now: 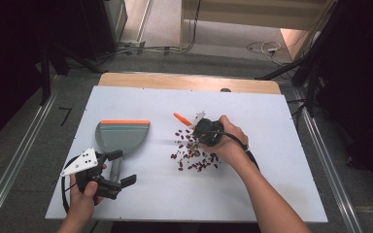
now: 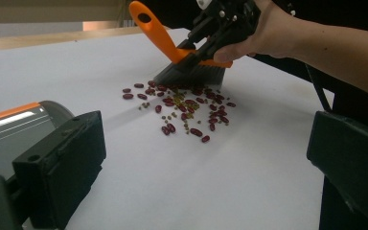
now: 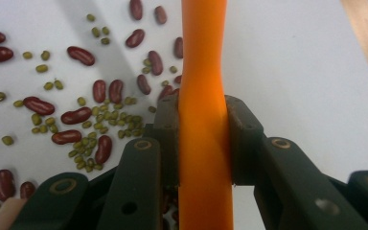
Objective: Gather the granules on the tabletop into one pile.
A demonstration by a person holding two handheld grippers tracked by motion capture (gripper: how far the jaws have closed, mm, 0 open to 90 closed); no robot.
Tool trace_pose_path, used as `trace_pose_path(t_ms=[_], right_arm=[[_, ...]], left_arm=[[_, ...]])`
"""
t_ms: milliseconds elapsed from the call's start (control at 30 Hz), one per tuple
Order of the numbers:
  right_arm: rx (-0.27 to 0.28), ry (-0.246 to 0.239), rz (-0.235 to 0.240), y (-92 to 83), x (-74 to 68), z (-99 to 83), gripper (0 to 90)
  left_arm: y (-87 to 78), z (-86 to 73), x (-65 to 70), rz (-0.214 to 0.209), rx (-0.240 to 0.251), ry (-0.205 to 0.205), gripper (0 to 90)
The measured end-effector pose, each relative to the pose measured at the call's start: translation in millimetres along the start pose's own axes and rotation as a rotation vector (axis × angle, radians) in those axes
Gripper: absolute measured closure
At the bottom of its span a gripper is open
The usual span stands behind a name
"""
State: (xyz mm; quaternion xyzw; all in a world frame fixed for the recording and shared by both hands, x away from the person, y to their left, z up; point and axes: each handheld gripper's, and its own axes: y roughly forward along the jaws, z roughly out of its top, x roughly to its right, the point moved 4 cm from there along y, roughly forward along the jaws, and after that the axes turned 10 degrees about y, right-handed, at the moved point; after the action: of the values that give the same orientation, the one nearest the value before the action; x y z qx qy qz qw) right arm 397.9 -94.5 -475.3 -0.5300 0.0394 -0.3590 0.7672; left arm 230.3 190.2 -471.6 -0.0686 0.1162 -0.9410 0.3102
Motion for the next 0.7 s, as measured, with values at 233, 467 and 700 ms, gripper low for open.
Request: trace_pose_path(t_ms=[233,467,700], right_arm=[[0.072,0.009,-0.013,-8.7,16.6,21.0,69.1],[0.1,-0.111,-0.037,10.8,-2.6,60.5,69.0],[0.085,-0.222,0.001,32.7,-25.4,71.0,69.0]], left_arm=[[-1.3,-0.1,-2.2,0.005,0.002,-0.007,0.9],[-3.1,-0.2,-1.6,0.008,0.005,-0.007,0.9],[-8.1,-2.1,-4.8,0.014,0.013,-0.016,0.9]])
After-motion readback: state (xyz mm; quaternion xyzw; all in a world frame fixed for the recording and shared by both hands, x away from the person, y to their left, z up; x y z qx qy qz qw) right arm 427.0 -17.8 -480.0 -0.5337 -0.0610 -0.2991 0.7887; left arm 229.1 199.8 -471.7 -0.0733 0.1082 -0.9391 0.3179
